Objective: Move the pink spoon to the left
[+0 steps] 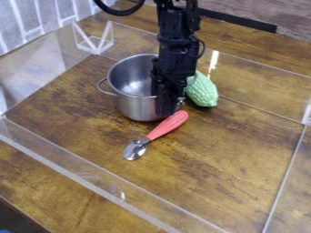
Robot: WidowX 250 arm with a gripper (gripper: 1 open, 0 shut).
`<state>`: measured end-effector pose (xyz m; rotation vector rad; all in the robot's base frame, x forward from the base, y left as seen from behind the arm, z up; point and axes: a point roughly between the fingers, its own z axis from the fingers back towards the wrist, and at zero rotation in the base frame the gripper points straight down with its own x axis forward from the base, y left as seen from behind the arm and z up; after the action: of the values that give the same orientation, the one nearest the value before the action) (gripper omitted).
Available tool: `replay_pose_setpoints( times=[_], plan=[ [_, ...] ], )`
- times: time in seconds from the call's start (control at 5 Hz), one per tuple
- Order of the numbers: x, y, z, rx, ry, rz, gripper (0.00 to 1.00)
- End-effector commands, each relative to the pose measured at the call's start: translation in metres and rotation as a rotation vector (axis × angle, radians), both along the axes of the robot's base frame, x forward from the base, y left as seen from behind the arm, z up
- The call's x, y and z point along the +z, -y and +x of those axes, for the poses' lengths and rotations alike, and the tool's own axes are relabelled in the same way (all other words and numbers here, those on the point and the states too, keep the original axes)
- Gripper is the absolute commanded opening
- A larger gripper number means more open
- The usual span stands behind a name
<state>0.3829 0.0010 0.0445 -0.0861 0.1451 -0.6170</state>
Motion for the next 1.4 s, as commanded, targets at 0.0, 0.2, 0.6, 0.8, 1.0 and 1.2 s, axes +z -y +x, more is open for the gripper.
replay_pose_setpoints(
  times=[0.0,0.2,0.6,0.8,1.0,1.2],
  plan=[
    [0.006,-0.015,-0.001,0.007,0.040,-0.002,0.00],
    [0.008,-0.012,0.004,0.014,0.046,0.000,0.00],
    [0.025,-0.008,0.009,0.007,0.066,0.006,0.00],
    [0.015,-0.011,0.003,-0.007,0.059,-0.006,1.00],
    [0.003,-0.015,-0.001,-0.019,0.046,-0.020,1.00],
    [-0.001,-0.017,0.001,0.011,0.047,-0.020,0.00]
  ],
)
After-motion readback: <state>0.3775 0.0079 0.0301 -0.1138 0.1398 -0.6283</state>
